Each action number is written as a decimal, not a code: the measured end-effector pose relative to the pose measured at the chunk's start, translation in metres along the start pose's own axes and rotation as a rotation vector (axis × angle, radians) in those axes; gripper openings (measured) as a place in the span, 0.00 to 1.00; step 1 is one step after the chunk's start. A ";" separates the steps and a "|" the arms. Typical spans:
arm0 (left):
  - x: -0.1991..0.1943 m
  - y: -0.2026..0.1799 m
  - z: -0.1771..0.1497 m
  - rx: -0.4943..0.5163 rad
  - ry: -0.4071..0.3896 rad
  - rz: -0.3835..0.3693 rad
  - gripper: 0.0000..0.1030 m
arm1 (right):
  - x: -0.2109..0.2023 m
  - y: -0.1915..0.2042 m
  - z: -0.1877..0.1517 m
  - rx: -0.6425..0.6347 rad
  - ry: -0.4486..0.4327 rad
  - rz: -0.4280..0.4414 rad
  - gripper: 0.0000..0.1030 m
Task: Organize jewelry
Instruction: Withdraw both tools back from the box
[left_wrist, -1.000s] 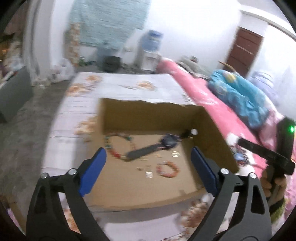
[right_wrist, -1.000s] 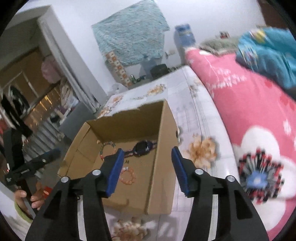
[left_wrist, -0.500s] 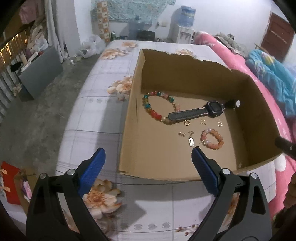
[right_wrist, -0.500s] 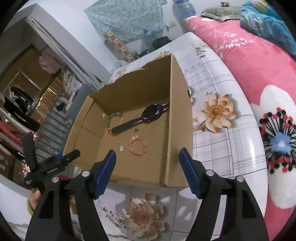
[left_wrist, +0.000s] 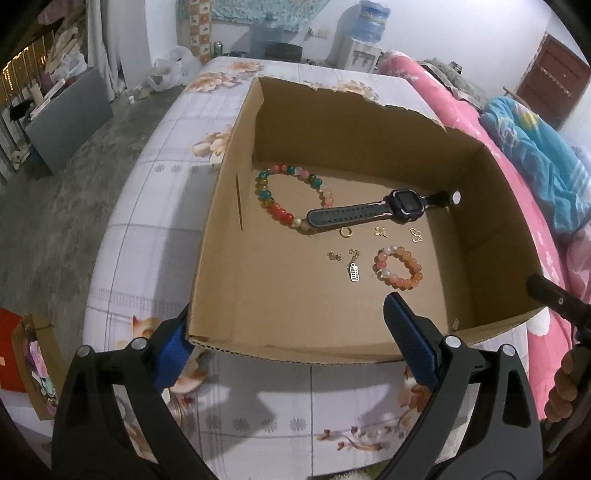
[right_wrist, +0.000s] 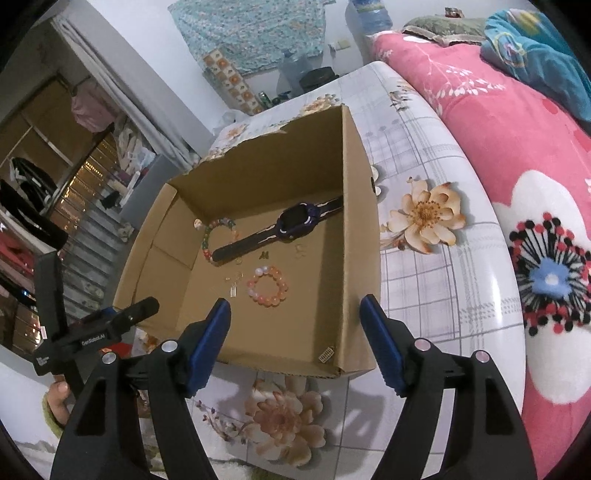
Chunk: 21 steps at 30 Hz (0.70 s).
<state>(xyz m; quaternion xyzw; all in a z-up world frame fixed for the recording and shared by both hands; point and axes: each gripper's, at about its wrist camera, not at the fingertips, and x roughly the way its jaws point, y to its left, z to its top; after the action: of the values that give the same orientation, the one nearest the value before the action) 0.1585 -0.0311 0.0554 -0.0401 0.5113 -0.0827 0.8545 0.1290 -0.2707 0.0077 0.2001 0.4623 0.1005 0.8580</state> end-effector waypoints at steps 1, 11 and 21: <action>-0.001 0.000 -0.002 -0.002 0.002 0.001 0.89 | -0.002 0.000 -0.003 0.000 0.000 -0.002 0.69; -0.020 -0.002 -0.038 -0.006 0.003 -0.002 0.89 | -0.021 0.004 -0.039 -0.003 -0.015 -0.007 0.69; -0.050 0.014 -0.068 0.017 -0.098 -0.020 0.90 | -0.054 0.003 -0.078 0.037 -0.112 -0.019 0.69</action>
<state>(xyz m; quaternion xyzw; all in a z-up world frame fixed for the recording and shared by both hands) 0.0767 -0.0072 0.0641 -0.0421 0.4676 -0.0935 0.8780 0.0348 -0.2681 0.0112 0.2169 0.4173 0.0723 0.8795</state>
